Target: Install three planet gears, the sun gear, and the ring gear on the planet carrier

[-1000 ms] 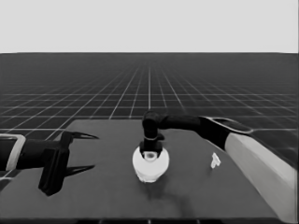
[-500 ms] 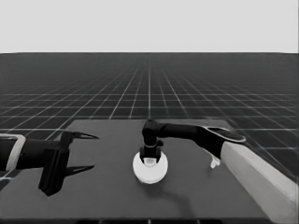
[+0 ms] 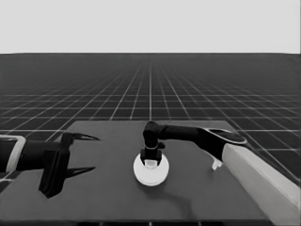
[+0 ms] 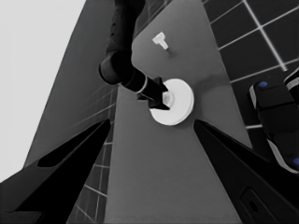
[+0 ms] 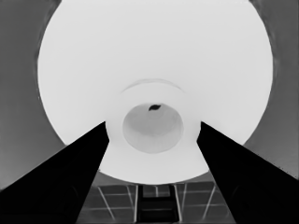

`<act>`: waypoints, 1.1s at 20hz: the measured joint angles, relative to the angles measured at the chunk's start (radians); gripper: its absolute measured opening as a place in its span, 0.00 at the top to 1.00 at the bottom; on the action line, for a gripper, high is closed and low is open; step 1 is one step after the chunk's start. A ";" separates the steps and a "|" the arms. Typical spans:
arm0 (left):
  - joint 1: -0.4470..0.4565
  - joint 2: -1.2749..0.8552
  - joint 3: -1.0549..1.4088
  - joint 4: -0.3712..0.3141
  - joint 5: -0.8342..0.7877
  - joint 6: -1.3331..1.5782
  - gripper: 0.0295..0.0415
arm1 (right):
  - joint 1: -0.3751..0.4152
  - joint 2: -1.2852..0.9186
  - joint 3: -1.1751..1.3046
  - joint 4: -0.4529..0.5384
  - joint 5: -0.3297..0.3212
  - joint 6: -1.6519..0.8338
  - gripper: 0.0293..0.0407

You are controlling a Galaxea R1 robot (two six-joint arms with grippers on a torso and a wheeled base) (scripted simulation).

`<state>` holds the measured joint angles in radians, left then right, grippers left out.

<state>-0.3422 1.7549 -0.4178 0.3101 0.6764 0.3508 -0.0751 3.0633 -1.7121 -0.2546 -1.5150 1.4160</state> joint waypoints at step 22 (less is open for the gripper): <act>0.000 0.000 0.000 0.000 0.000 0.000 0.25 | -0.001 -0.002 -0.001 -0.001 -0.002 0.192 0.51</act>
<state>-0.3422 1.7549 -0.4178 0.3101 0.6764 0.3508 -0.0757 3.0616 -1.7135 -0.2554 -1.5167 1.6078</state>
